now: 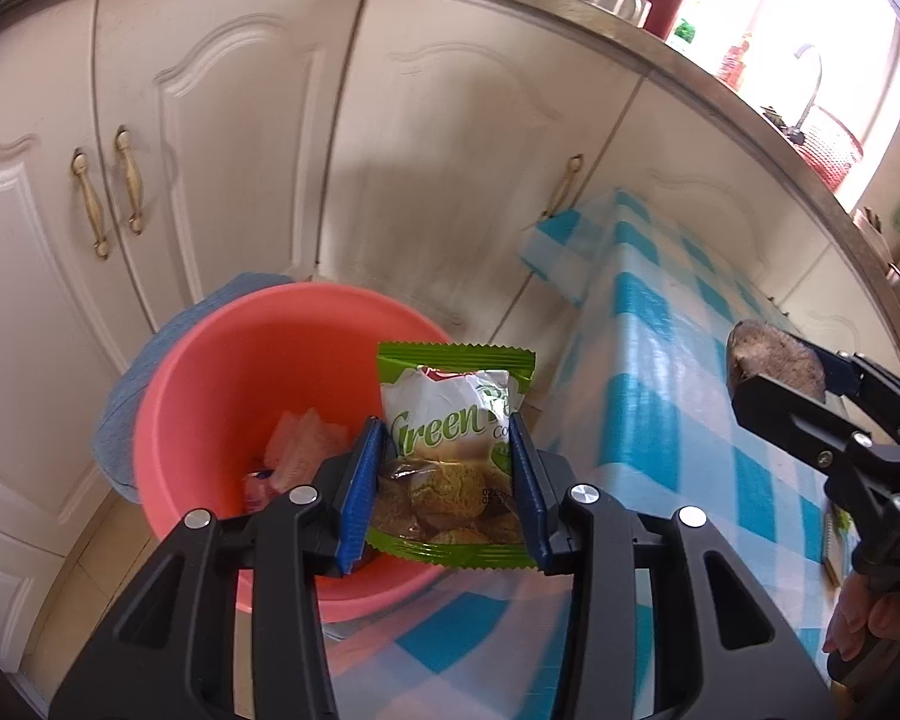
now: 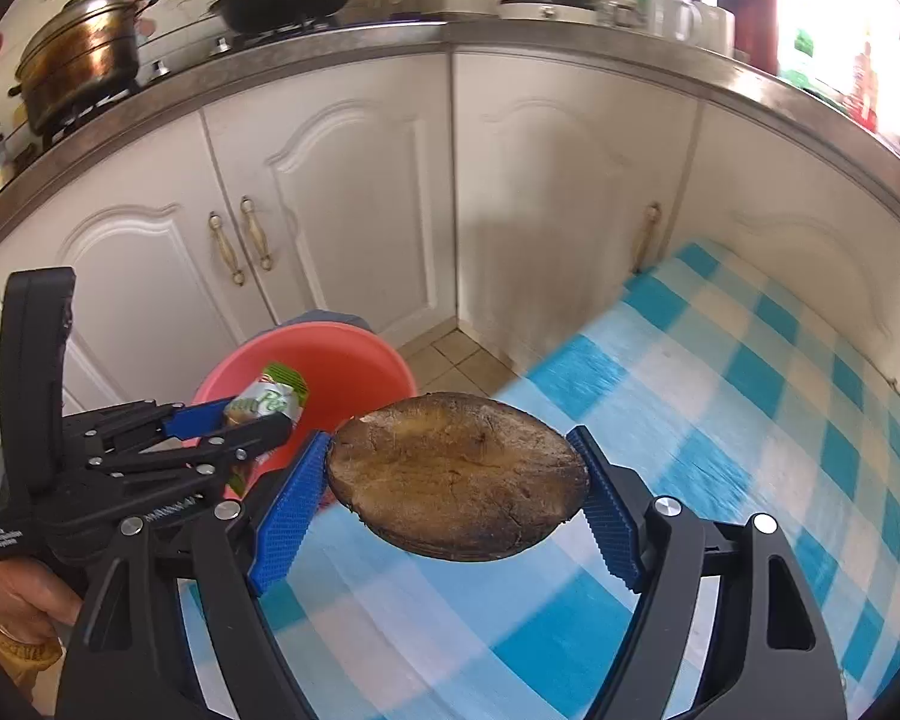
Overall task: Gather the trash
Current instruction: 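Carry packet and brown object over the red bucket and open both tools, then move both tools back over the table toward the foil tray and packet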
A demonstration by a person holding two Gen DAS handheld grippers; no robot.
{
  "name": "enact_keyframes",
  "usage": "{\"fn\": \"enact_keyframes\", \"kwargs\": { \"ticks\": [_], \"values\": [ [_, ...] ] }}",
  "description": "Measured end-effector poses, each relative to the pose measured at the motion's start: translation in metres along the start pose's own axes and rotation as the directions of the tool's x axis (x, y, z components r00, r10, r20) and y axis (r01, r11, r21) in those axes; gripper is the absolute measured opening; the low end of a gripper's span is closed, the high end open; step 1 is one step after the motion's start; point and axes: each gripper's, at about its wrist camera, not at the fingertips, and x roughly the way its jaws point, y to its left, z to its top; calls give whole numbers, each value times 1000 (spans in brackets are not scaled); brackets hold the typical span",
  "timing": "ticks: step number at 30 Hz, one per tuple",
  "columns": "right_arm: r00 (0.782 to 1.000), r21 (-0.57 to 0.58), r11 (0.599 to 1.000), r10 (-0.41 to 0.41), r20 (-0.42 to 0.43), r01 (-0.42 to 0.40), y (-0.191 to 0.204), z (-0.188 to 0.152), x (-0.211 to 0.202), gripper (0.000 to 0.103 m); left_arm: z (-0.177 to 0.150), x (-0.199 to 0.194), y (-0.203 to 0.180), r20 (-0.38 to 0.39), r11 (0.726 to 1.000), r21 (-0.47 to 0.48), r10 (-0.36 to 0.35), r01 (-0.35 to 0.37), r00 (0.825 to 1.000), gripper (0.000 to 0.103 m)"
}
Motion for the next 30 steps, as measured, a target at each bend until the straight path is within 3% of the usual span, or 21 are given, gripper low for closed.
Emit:
{"fn": "enact_keyframes", "kwargs": {
  "ticks": [11,14,19,24,30],
  "values": [
    [998,-145,989,36,-42,-42,57,28,48,79,-8,21,44,-60,995,-75,61,-66,996,43],
    [998,-151,988,25,-60,-34,63,31,63,81,-11,27,55,-77,992,-99,67,-75,995,50],
    [1000,-87,996,13,-22,-15,51,29,62,89,-14,29,69,-79,985,-143,84,-95,993,78],
    [1000,24,1000,16,19,-16,22,23,39,90,-13,24,76,-70,978,-177,100,-111,993,86],
    [996,150,988,-36,78,24,-16,0,1,90,-10,16,71,-70,978,-175,104,-115,992,88]
  ]
}}
